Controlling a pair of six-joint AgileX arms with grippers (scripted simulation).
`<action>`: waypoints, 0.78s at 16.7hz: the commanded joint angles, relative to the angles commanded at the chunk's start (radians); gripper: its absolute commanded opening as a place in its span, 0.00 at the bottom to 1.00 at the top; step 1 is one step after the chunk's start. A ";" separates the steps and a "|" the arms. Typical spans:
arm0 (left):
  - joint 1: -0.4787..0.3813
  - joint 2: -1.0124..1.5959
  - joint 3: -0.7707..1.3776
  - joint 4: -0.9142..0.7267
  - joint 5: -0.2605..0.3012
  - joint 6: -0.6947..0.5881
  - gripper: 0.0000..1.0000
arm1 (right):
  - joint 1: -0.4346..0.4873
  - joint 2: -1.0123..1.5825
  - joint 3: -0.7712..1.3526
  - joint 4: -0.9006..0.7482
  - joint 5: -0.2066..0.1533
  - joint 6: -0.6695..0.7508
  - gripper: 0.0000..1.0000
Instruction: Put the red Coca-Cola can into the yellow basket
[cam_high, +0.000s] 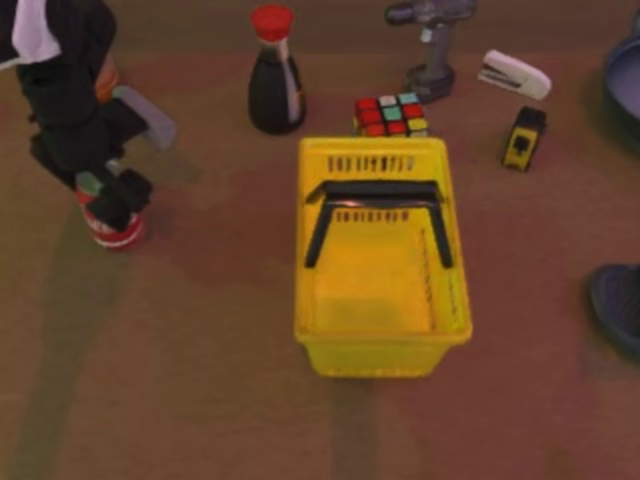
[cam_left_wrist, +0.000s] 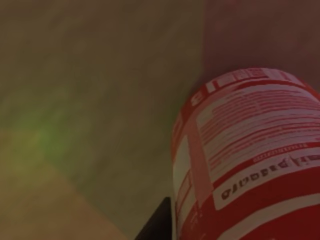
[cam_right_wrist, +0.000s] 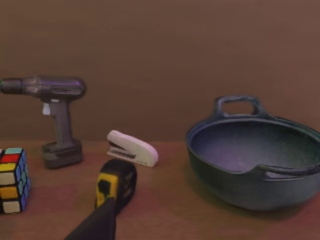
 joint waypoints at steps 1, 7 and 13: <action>0.000 0.000 0.000 0.000 0.000 0.000 0.25 | 0.000 0.000 0.000 0.000 0.000 0.000 1.00; 0.000 0.000 0.000 0.000 0.000 0.000 0.00 | 0.000 0.000 0.000 0.000 0.000 0.000 1.00; 0.002 -0.002 -0.001 0.000 0.000 0.001 0.00 | 0.000 0.000 0.000 0.000 0.000 0.000 1.00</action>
